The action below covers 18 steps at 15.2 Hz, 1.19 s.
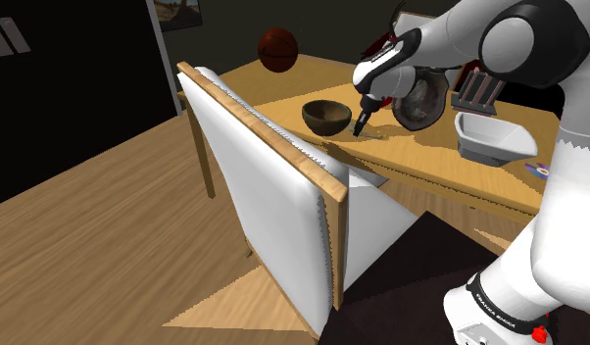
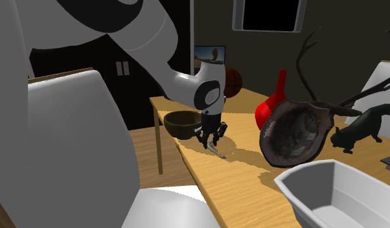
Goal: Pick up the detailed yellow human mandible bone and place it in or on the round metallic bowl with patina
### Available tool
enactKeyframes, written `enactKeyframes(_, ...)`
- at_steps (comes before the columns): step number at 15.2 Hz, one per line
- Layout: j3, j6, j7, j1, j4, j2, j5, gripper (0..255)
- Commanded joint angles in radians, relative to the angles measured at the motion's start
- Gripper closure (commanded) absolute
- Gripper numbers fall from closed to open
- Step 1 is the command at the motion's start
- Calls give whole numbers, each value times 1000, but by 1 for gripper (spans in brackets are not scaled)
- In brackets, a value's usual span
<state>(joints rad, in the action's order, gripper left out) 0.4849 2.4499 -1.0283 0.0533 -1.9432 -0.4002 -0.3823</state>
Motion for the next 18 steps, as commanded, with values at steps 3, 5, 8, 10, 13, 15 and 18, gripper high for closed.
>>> enactKeyframes(3,-1,-3,2,-1,1,-9,1,255)
enactKeyframes(5,-1,-3,3,0,1,-9,1,255)
enactKeyframes(8,-1,1,-1,-1,-5,-7,0,255)
enactKeyframes(10,8,-19,10,5,0,10,15,255)
enactKeyframes(13,20,-49,26,14,9,34,37,255)
enactKeyframes(15,27,-70,37,19,16,50,51,255)
enactKeyframes(18,37,-101,52,26,28,73,71,255)
